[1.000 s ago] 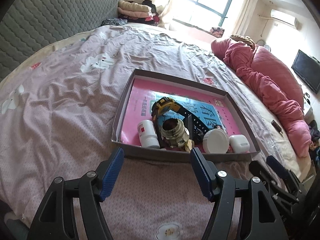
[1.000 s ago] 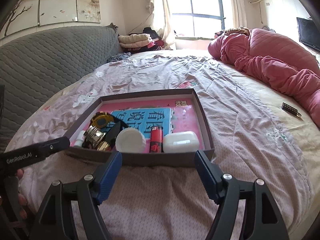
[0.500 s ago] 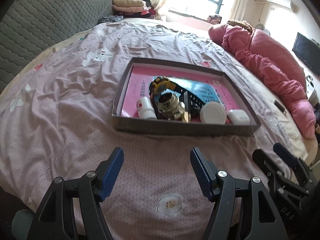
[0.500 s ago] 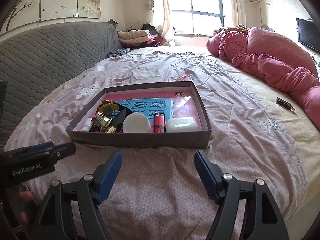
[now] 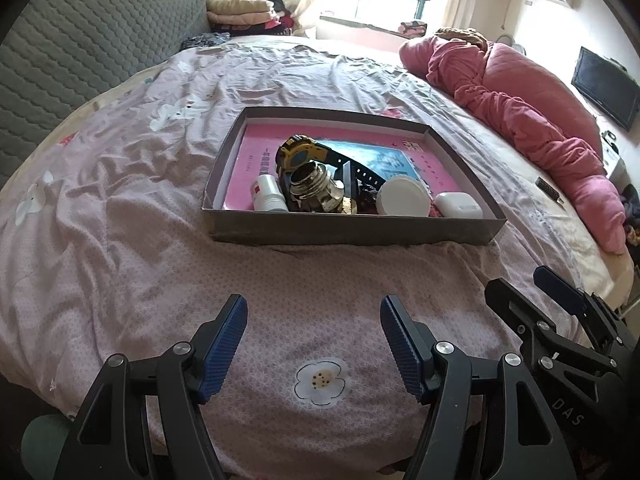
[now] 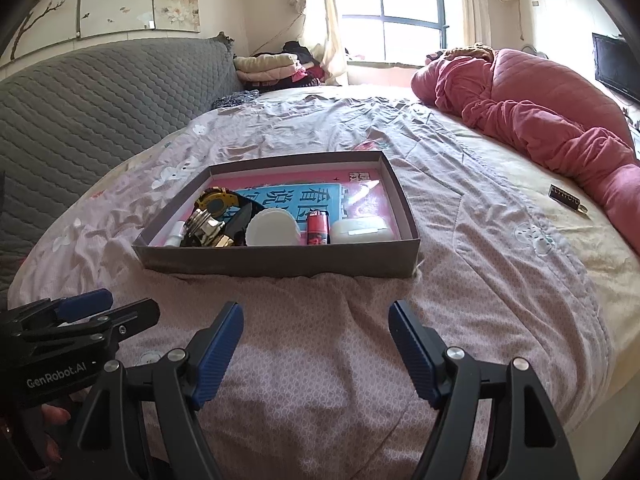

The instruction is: Organize rigid objects

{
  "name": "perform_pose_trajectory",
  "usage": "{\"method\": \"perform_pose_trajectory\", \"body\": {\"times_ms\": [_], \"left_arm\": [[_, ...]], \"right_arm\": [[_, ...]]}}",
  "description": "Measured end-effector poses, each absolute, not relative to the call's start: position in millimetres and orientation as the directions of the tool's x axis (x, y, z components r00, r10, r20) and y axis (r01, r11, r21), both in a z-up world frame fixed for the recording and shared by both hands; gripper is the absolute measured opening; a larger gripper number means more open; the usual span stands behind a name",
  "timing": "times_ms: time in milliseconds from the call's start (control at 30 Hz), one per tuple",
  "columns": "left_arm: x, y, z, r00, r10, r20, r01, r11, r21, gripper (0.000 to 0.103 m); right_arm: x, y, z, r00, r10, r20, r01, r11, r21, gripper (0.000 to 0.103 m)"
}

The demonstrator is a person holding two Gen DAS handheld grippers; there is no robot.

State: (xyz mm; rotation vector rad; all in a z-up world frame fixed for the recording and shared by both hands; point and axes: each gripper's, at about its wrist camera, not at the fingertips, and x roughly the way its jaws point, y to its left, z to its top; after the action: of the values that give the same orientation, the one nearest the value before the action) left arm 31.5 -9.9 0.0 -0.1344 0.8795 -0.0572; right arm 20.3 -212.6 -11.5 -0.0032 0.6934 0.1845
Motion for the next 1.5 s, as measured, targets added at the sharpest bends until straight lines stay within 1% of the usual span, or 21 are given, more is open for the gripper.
{"method": "perform_pose_trajectory", "body": {"times_ms": [1000, 1500], "left_arm": [[34.5, -9.5, -8.8, 0.621, -0.091, -0.778, -0.011, 0.992, -0.124, 0.071], [35.7, -9.2, -9.6, 0.62, -0.091, -0.779, -0.009, 0.992, -0.123, 0.071]], "right_arm": [[24.0, -216.2, -16.6, 0.745, 0.173, -0.645, -0.163, 0.984, 0.075, 0.075], [23.1, -213.2, -15.6, 0.75, 0.164, -0.641, -0.166, 0.984, 0.057, 0.075]]}}
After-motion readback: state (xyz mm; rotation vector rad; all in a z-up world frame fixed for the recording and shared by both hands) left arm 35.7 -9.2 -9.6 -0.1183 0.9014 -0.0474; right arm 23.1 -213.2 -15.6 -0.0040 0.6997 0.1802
